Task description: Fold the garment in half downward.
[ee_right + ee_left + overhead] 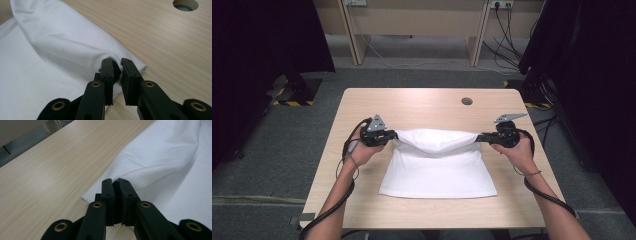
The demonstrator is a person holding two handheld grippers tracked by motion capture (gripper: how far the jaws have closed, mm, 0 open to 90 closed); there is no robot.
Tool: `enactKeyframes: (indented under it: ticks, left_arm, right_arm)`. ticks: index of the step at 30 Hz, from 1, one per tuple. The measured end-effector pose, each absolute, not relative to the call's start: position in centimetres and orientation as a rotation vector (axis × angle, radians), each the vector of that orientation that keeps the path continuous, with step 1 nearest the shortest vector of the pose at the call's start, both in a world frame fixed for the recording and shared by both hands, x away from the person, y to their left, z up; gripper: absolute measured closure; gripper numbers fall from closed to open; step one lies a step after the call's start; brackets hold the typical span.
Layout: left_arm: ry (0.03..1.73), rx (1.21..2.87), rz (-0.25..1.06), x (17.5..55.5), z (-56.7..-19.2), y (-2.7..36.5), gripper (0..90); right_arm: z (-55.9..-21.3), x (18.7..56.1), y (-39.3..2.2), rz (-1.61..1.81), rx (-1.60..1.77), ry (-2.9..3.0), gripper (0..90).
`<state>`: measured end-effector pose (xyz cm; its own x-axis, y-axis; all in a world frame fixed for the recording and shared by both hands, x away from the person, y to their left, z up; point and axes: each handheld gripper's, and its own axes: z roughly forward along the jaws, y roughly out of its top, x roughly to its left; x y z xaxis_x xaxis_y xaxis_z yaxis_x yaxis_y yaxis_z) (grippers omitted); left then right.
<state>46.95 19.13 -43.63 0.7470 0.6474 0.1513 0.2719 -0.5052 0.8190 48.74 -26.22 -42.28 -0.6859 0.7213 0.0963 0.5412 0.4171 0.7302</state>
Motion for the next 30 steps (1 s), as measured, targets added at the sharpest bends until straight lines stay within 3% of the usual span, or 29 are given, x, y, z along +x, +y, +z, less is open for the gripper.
enactKeyframes:
  ticks: [30]
  left_arm:
    - [0.639, 2.11, 0.604, 44.3, -43.1, 19.6, 82.9]
  right_arm:
    - [-41.6, 46.6, -26.6, 1.139, 1.046, 2.434, 81.0]
